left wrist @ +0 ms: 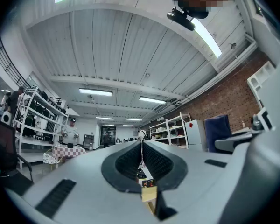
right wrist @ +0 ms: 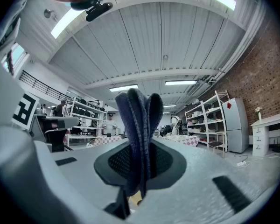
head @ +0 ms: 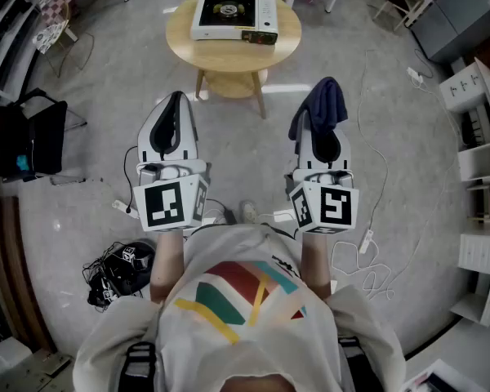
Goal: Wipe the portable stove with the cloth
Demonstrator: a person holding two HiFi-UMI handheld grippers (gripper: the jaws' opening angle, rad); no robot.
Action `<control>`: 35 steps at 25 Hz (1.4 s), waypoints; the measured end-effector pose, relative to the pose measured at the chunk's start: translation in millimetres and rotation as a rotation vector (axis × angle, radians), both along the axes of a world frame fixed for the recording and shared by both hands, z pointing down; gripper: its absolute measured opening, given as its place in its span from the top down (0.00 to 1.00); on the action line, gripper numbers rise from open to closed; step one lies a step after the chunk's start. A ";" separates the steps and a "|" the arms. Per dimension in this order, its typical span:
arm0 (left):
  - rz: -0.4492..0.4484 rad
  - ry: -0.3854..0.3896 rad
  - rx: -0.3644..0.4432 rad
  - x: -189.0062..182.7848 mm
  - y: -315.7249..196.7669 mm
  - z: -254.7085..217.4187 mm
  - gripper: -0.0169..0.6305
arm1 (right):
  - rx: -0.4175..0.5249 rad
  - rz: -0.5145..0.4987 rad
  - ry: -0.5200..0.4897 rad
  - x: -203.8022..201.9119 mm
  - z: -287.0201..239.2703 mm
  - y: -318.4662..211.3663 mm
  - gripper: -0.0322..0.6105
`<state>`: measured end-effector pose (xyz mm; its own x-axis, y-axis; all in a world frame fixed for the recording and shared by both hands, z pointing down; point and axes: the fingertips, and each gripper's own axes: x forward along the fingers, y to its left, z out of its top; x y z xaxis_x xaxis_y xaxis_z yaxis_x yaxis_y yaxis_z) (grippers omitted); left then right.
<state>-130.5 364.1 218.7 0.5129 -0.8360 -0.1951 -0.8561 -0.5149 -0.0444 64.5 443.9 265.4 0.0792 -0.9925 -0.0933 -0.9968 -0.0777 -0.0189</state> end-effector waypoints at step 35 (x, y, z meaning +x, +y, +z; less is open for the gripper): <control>-0.027 -0.058 0.038 60.9 -15.6 10.6 0.96 | -0.084 -0.211 0.035 30.9 30.5 -26.9 0.90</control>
<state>-69.6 348.5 229.3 0.5015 -0.8422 -0.1979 -0.8652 -0.4885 -0.1135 95.3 417.1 295.8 -0.1324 -0.9912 -0.0092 -0.9911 0.1323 0.0140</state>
